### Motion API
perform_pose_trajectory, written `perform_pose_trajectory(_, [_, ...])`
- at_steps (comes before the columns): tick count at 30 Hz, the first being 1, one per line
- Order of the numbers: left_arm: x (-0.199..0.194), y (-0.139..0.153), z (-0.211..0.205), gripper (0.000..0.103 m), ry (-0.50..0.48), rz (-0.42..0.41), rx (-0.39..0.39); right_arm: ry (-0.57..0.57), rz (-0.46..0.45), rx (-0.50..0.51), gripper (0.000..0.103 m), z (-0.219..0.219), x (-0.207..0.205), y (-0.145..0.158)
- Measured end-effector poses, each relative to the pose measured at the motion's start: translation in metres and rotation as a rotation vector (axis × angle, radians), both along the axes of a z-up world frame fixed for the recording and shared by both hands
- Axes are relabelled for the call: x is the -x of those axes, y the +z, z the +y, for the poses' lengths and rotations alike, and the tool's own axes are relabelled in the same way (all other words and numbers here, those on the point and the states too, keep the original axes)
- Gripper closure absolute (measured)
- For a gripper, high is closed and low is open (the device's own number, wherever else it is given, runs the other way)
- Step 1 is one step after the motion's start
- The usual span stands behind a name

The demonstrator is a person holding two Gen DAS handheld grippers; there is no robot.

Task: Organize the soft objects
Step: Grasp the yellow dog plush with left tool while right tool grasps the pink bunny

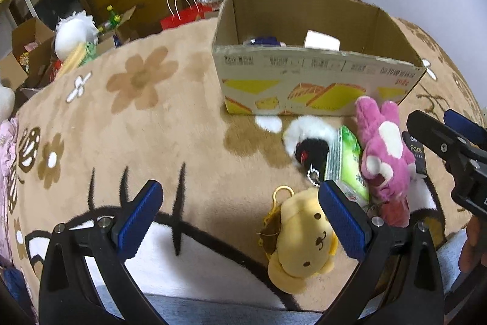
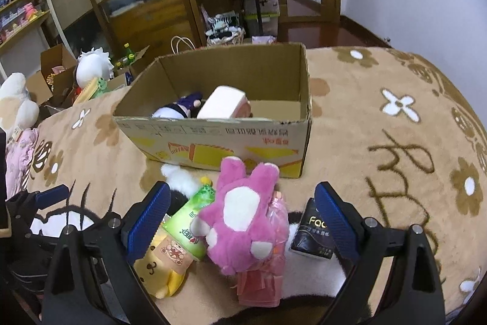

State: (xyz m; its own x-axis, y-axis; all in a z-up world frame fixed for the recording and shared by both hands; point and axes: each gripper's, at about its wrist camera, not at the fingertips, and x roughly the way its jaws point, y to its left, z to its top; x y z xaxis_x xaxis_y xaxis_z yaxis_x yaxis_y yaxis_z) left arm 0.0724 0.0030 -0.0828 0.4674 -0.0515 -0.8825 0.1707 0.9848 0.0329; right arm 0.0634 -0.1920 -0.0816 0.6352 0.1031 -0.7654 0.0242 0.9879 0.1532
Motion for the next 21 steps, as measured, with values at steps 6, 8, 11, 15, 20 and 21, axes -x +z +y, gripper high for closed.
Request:
perform_pose_trajectory(6, [-0.004,-0.008,-0.002,0.002,-0.005,0.035,0.001,-0.015,0.044,-0.023,0.003,-0.006,-0.009,-0.013])
perform_pose_trajectory(8, [-0.006,-0.013,-0.003,0.002,-0.009,0.055,0.001,-0.019,0.053,-0.029,0.003,-0.007,-0.012,-0.016])
perform_pose_trajectory(11, [-0.007,-0.02,-0.006,0.002,-0.014,0.081,-0.017,-0.021,0.079,-0.041,0.003,-0.009,-0.017,-0.023])
perform_pose_trajectory(15, [-0.01,-0.028,-0.009,0.002,-0.031,0.117,-0.039,-0.011,0.11,-0.049,0.003,-0.008,-0.021,-0.031])
perform_pose_trajectory(20, [-0.012,-0.039,-0.012,0.002,-0.044,0.164,-0.039,0.01,0.162,-0.047,0.004,-0.004,-0.027,-0.043])
perform_pose_trajectory(21, [-0.013,-0.041,-0.012,0.002,-0.048,0.174,-0.035,0.011,0.172,-0.046,0.004,-0.003,-0.028,-0.045])
